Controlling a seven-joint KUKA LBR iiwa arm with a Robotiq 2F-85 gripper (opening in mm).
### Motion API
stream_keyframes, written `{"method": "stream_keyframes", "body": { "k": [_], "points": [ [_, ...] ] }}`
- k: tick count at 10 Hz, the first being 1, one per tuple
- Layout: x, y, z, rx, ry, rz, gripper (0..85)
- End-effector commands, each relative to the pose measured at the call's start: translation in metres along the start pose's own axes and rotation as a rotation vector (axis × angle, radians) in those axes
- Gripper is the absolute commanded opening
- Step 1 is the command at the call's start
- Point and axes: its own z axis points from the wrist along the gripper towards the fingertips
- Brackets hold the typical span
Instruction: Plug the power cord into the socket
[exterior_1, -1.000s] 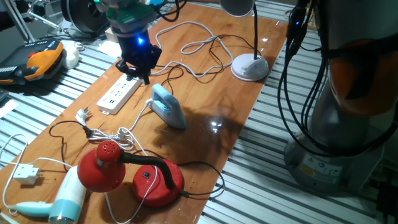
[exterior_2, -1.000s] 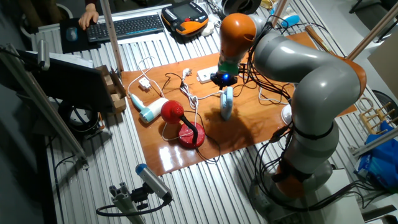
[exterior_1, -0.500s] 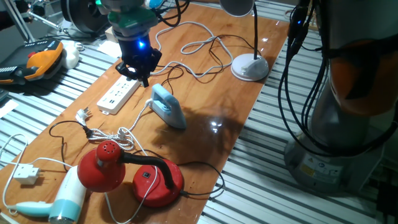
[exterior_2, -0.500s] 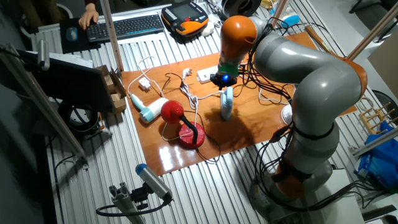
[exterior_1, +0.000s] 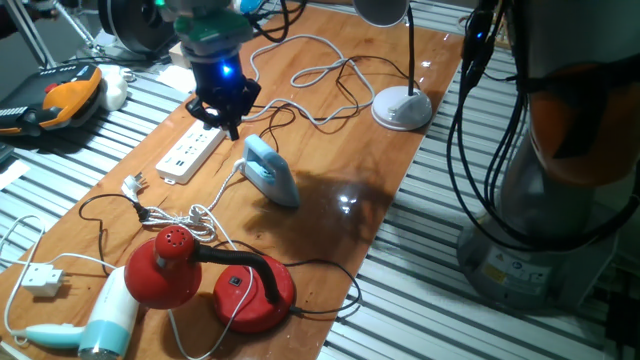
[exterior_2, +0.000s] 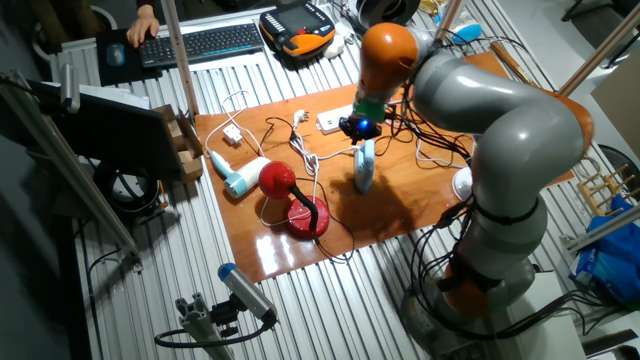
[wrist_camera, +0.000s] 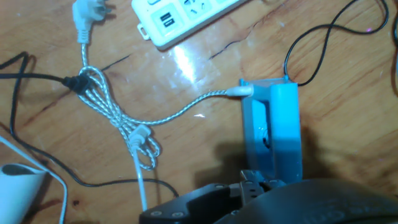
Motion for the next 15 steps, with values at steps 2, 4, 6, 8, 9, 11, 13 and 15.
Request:
{"method": "stream_keyframes", "body": {
  "k": [2, 4, 6, 8, 9, 11, 13, 15],
  "points": [
    [0.000, 0.000, 0.000, -0.001, -0.021, 0.107, 0.0],
    [0.000, 0.000, 0.000, -0.017, -0.005, 0.172, 0.0],
    [0.000, 0.000, 0.000, -0.016, -0.029, 0.336, 0.0],
    [0.000, 0.000, 0.000, -0.001, -0.040, 0.436, 0.0],
    [0.001, 0.000, 0.001, -0.002, -0.040, 0.477, 0.0],
    [0.010, 0.008, 0.009, 0.006, -0.054, 0.468, 0.0],
    [0.018, 0.018, 0.025, -0.004, -0.059, 0.481, 0.0],
    [0.017, 0.022, 0.031, -0.011, -0.038, 0.465, 0.0]
  ]
}}
